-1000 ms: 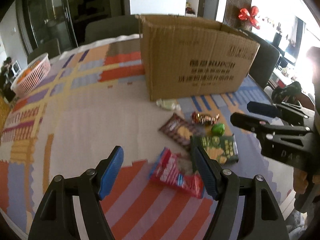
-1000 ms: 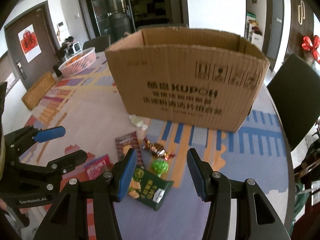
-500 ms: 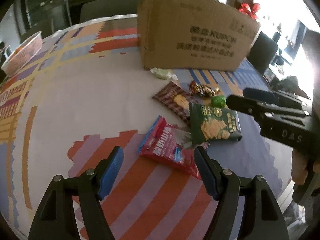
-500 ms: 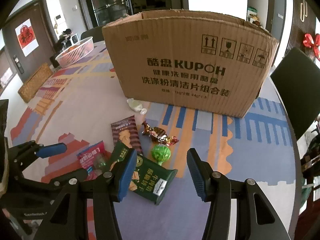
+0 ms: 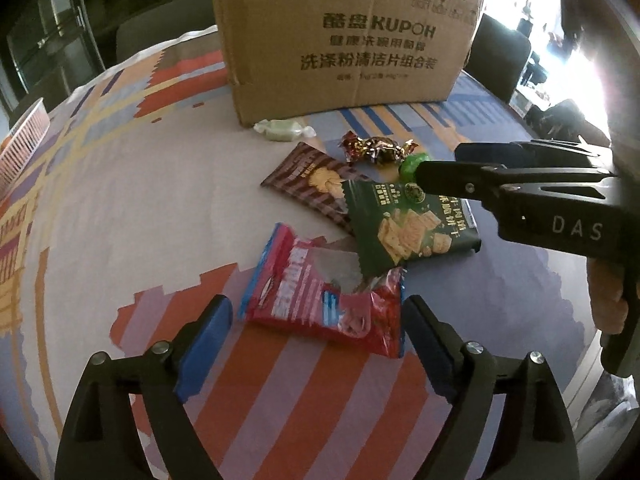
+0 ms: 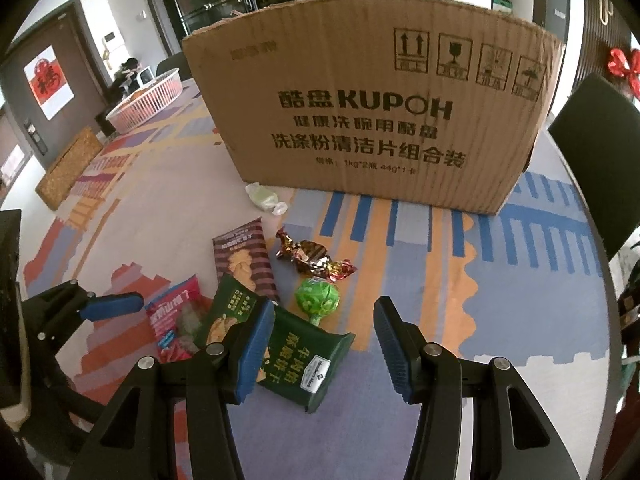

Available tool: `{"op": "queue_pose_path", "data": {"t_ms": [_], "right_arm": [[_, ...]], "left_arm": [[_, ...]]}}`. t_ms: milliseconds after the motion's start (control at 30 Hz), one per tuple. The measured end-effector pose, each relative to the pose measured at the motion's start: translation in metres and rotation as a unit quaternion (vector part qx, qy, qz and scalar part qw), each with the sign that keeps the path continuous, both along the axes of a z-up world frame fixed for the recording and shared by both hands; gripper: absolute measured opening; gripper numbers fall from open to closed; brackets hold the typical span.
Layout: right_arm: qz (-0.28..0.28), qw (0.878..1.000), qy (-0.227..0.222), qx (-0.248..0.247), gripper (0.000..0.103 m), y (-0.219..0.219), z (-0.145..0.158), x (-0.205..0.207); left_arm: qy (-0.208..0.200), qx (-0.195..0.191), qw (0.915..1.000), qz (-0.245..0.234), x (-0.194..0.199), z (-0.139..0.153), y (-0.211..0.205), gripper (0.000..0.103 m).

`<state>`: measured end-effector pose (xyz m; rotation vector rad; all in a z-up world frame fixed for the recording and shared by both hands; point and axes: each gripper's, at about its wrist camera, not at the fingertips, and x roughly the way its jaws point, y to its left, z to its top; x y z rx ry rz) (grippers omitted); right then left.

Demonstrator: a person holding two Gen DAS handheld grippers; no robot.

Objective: Organize snacks
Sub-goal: 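Grasp the pink-red bag with left gripper while right grasps second green lollipop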

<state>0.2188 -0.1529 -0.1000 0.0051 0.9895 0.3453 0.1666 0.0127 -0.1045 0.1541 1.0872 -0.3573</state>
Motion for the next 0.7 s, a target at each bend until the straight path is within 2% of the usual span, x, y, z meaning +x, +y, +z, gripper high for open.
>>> {"op": "queue_pose_path", "data": {"t_ms": [267, 433, 567, 700], "right_arm": [[-0.002, 1.0, 0.015, 0.014, 0.052, 0.001, -0.01, 0.012], [-0.002, 0.999, 0.023, 0.024, 0.044, 0.003, -0.015, 0.019], [0.004, 0.999, 0.025, 0.022, 0.034, 0.008, -0.019, 0.02], [0.007, 1.0, 0.023, 0.012, 0.028, 0.012, -0.022, 0.018]], "left_arm": [[0.003, -0.018, 0.9998, 0.005, 0.01, -0.005, 0.0, 0.089], [-0.009, -0.019, 0.9998, 0.007, 0.007, -0.004, -0.001, 0.077], [-0.014, -0.018, 0.9997, 0.008, 0.001, -0.002, 0.0, 0.064], [-0.009, -0.035, 0.9991, 0.02, -0.003, -0.001, 0.006, 0.058]]}}
